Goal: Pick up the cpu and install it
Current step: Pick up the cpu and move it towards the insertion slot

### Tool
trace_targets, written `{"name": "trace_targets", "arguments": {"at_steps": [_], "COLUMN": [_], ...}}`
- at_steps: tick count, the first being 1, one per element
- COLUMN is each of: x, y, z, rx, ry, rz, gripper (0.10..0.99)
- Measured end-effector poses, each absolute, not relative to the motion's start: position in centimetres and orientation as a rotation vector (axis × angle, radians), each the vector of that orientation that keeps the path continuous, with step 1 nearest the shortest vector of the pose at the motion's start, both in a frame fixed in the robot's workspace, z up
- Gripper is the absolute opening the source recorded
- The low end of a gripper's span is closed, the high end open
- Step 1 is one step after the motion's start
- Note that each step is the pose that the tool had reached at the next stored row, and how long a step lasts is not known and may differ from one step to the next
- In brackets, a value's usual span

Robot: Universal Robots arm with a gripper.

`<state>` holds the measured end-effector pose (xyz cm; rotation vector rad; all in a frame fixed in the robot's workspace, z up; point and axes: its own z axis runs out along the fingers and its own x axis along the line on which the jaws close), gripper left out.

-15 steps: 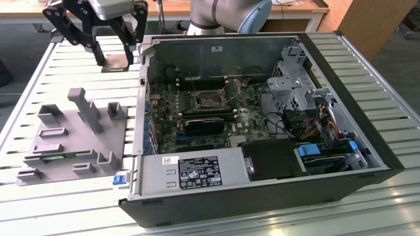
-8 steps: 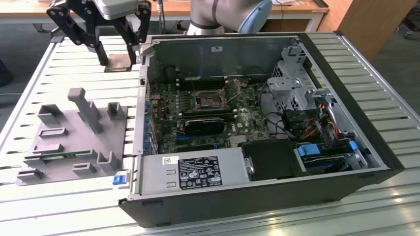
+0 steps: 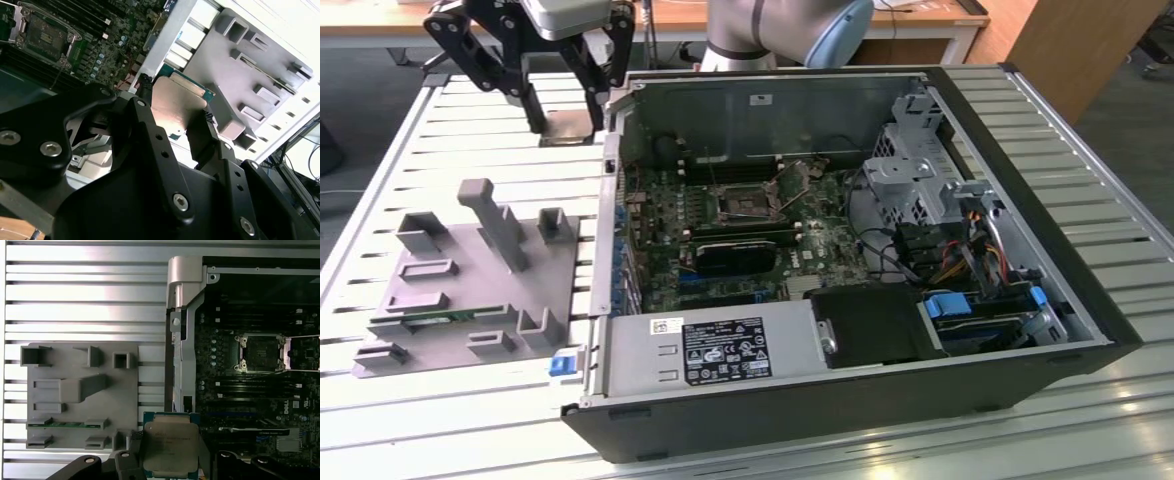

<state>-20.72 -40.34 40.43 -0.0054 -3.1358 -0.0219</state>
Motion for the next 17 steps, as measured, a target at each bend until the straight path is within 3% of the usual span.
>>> {"name": "trace_targets", "arguments": {"at_steps": [17], "x": [-19.6], "y": [-40.3], "z": [40.4], "rx": [-0.005], "ry": [-3.136], "rz": [-0.022], "gripper": [0.525]}}
